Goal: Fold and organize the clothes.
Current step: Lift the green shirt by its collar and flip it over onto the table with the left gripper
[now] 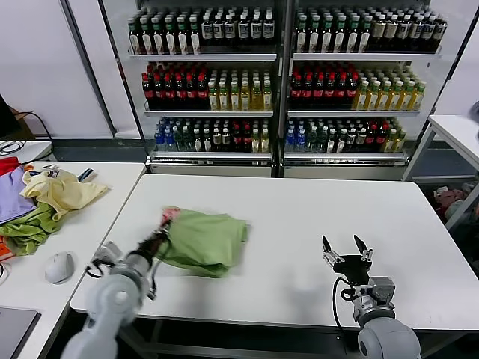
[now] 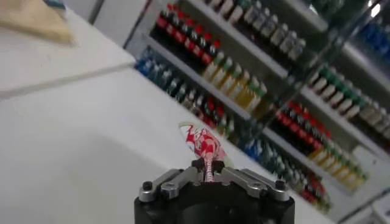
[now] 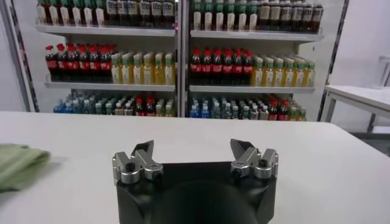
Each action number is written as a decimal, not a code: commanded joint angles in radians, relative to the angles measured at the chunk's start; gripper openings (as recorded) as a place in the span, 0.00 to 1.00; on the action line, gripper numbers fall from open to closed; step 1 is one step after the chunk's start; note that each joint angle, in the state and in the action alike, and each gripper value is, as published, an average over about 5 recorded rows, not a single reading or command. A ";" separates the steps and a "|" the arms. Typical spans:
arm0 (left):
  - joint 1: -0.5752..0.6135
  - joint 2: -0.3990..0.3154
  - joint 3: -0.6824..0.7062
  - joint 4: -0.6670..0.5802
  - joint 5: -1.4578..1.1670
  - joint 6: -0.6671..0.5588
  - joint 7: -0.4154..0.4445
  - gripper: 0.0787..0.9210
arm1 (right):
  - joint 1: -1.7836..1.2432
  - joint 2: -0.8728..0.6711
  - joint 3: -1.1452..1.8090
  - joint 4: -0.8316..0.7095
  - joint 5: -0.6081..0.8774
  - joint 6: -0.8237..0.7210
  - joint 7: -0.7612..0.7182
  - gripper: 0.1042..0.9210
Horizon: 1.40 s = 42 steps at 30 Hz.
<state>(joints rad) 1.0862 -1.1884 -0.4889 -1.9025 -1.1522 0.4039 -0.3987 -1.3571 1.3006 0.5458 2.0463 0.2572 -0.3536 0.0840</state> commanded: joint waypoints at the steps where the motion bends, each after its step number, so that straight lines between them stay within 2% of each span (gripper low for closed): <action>1: -0.034 0.057 -0.037 -0.234 -0.117 0.007 -0.013 0.05 | -0.003 0.002 -0.004 -0.006 -0.002 0.004 -0.001 0.88; 5: -0.071 -0.052 0.208 -0.235 0.065 -0.003 -0.007 0.05 | -0.011 0.001 0.003 0.005 -0.001 0.005 0.000 0.88; 9: -0.094 -0.160 0.413 -0.119 0.247 -0.014 0.013 0.05 | -0.016 -0.001 0.015 0.014 0.001 0.005 0.000 0.88; 15: -0.203 -0.344 0.580 0.128 0.387 -0.037 0.030 0.05 | -0.025 -0.004 0.041 0.017 0.007 0.013 -0.002 0.88; 20: -0.307 -0.442 0.656 0.332 0.465 -0.075 0.063 0.05 | -0.031 -0.012 0.062 0.014 0.018 0.020 -0.003 0.88; 25: -0.370 -0.459 0.725 0.449 0.505 -0.103 0.097 0.05 | -0.037 -0.020 0.077 0.020 0.027 0.022 -0.004 0.88; 32: -0.367 -0.453 0.764 0.480 0.602 -0.151 0.171 0.06 | -0.029 -0.026 0.082 0.020 0.038 0.018 -0.002 0.88; 35: -0.347 -0.445 0.763 0.446 0.626 -0.193 0.207 0.11 | -0.019 -0.029 0.077 0.016 0.039 0.014 0.002 0.88; 42: -0.267 -0.416 0.716 0.311 0.594 -0.295 0.222 0.35 | 0.025 -0.024 0.045 -0.009 0.037 0.004 0.022 0.88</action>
<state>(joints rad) 0.7773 -1.5983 0.2034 -1.5339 -0.6159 0.2327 -0.2358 -1.3683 1.2752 0.6097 2.0562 0.2936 -0.3442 0.0937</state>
